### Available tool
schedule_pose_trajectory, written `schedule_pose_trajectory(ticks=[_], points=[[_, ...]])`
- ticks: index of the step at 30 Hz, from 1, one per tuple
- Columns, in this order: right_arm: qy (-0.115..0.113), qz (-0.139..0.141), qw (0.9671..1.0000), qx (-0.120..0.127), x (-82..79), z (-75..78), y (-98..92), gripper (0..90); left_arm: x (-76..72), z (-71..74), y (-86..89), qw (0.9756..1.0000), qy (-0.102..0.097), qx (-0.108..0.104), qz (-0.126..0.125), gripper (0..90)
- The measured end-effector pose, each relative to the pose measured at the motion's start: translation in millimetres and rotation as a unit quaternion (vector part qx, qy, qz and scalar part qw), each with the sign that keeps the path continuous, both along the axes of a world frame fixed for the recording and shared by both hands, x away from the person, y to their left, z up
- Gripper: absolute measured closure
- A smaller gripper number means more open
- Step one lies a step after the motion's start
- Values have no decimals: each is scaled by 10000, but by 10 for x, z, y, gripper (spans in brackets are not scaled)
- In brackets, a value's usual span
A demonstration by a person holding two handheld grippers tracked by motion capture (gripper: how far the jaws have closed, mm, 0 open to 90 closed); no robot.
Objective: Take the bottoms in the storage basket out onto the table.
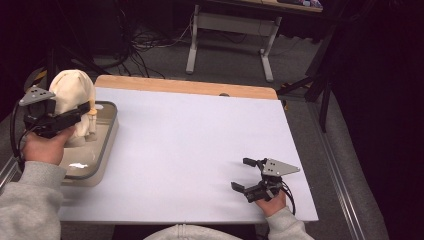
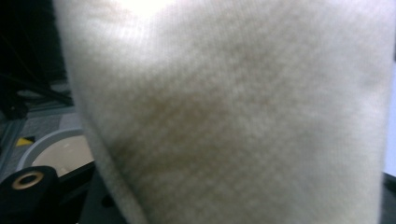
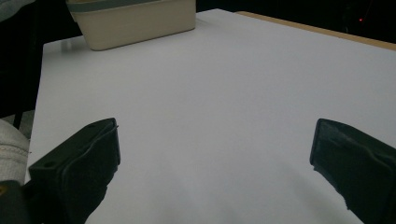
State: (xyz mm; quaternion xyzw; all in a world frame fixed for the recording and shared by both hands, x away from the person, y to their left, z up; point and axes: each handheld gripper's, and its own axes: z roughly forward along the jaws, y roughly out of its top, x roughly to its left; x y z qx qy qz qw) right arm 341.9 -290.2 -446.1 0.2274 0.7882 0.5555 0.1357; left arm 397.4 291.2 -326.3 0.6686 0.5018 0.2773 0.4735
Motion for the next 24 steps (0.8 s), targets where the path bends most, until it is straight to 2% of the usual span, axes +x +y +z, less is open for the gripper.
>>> schedule_pose_trajectory(ticks=[8, 13, 14, 17, 19, 20, 24], points=[[-1, 5, 10000, 3, -1, 1, 0, 20, -111, 116, -194, 9986, -352, -172, -344, 511], [-2, 12, 10000, 5, -2, 1, 0, 20, -168, 187, -355, 9959, -521, -305, -677, 508], [-2, 12, 10000, 5, -2, 1, 0, 20, -168, 187, -355, 9959, -521, -305, -677, 503], [-2, 18, 10000, 8, -4, 2, -1, 20, -196, 220, -466, 9931, -555, -465, -927, 500], [-1, 18, 10000, 9, -4, 2, -1, 20, -203, 228, -497, 9924, -577, -456, -990, 499], [-3, 21, 10000, 10, -4, 3, -1, 20, -219, 243, -579, 9907, -612, -478, -1117, 499], [-6, 26, 10000, 12, -5, 3, -1, 20, -233, 251, -729, 9871, -687, -517, -1348, 499]])
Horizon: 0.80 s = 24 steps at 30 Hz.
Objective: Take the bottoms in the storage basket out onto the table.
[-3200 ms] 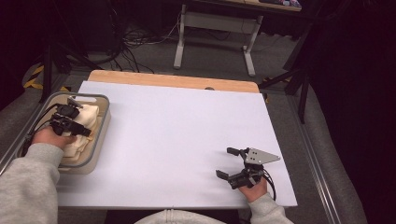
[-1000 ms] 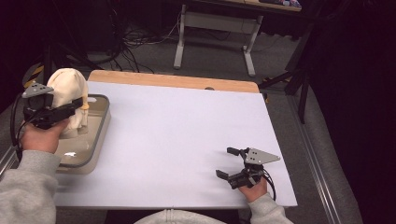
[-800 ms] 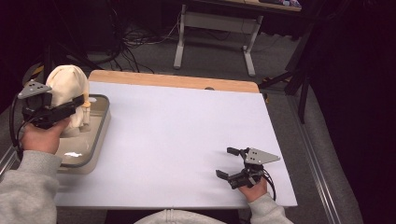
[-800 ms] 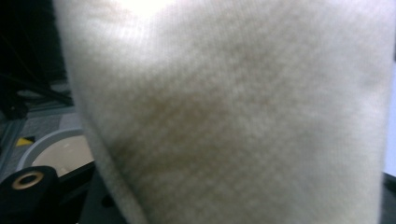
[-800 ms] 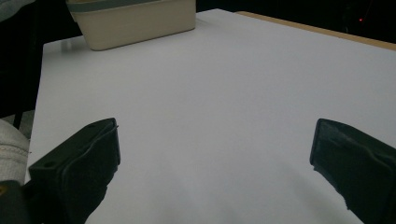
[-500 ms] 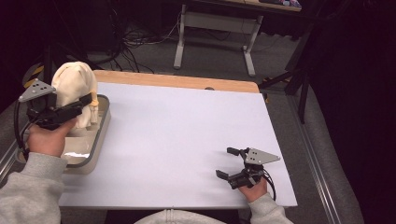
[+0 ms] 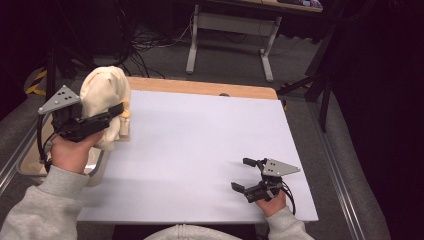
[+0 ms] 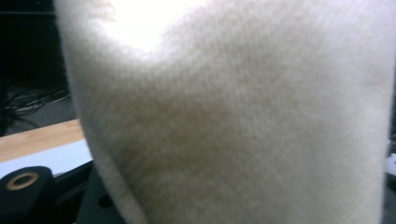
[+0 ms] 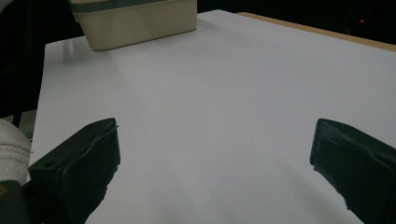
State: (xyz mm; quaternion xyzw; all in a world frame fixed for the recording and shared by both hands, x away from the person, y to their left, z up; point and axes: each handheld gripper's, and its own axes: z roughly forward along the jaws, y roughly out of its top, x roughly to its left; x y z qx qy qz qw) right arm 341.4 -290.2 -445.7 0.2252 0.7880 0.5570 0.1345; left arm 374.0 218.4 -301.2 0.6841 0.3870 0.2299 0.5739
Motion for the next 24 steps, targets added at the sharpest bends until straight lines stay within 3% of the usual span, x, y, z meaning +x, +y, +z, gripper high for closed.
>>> schedule_pose_trajectory(ticks=[7, 13, 24], points=[[-7, 5, 10000, 5, -2, 1, -2, 19, -1, -73, -231, 9994, -86, -108, -316, 498], [-12, 14, 10000, 3, -2, 1, -1, 19, 21, -165, -495, 9967, -19, -249, -768, 498], [-19, 32, 10000, 3, -4, 3, -4, 19, 10, -378, -931, 9910, 129, -369, -1279, 498]])
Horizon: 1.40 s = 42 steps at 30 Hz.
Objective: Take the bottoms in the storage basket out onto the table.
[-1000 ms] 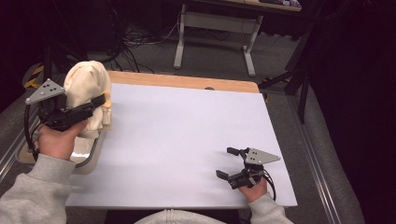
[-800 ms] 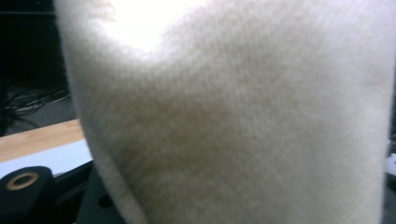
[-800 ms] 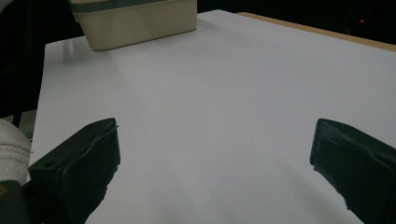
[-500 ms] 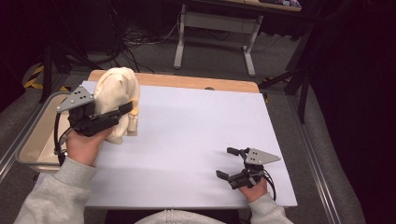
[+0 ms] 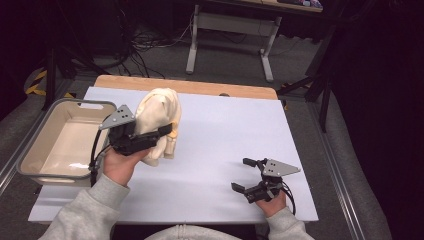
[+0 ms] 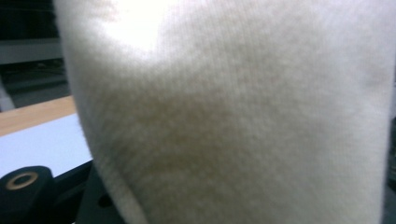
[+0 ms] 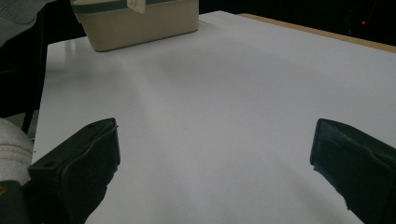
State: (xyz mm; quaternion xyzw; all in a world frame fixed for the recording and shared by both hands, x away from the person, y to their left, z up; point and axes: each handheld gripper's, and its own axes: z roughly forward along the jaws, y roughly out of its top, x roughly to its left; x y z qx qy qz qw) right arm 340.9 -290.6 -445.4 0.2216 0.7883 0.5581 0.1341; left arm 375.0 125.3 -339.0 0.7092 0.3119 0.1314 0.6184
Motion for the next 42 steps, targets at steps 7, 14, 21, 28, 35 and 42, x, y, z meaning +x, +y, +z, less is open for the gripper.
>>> schedule_pose_trajectory(ticks=[7, 14, 21, 28, 35, 42], points=[[-5, 7, 10000, 3, -1, 0, 0, 19, 1, -131, -252, 9992, 187, -18, -357, 497], [-5, 2, 10000, 11, -1, 0, -1, 19, 9, -219, -424, 9974, 367, -18, -618, 494], [-1, 9, 10000, 5, 1, 0, -3, 19, 28, -369, -638, 9936, 669, 77, -909, 490], [-2, 7, 10000, 14, 0, 1, -3, 19, 59, -491, -782, 9888, 938, 221, -1140, 483], [0, 11, 10000, 14, 0, 1, -4, 18, 104, -618, -875, 9835, 1244, 417, -1245, 474], [-2, 15, 10000, 10, 0, 0, -2, 18, 168, -714, -925, 9781, 1531, 538, -1303, 456]])
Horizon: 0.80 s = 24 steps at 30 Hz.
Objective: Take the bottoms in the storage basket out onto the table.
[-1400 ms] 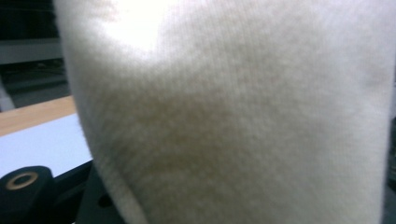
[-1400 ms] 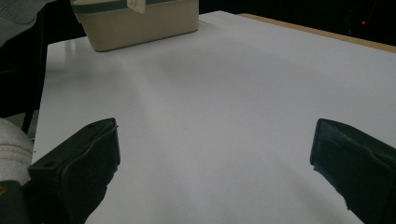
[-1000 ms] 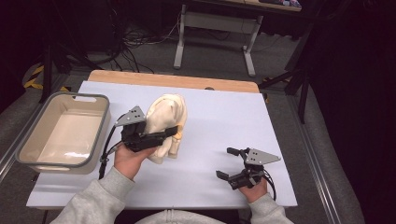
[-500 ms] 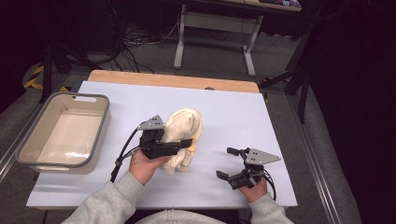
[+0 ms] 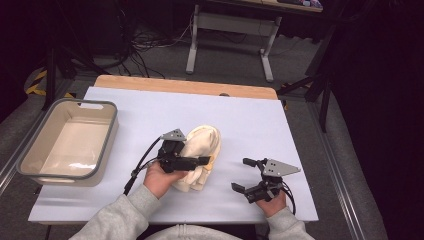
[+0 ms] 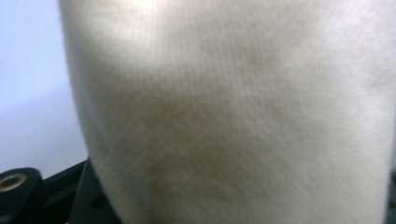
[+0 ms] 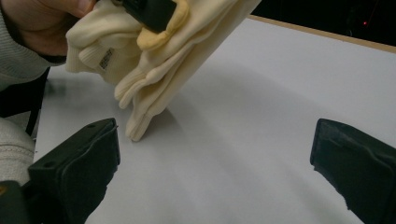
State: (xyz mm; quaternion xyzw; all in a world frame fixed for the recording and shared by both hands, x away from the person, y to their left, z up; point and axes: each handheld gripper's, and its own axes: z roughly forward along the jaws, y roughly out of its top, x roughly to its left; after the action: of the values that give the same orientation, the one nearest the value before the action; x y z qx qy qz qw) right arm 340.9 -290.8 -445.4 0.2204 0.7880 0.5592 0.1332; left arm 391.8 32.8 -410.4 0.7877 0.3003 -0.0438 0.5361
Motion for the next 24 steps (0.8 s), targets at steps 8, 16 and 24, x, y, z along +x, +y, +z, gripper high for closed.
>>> schedule_pose_trajectory(ticks=[8, 16, 24], points=[[-3, 12, 10000, 0, -1, 0, 1, 19, 82, -68, -6, 9994, 37, 307, 163, 409], [-1, 31, 10000, 3, -1, 0, 2, 18, 175, -148, -38, 9965, 123, 743, 375, 213], [0, 34, 10000, -7, 1, -4, 6, 18, 251, -162, -24, 9888, 266, 1153, 907, 131]])
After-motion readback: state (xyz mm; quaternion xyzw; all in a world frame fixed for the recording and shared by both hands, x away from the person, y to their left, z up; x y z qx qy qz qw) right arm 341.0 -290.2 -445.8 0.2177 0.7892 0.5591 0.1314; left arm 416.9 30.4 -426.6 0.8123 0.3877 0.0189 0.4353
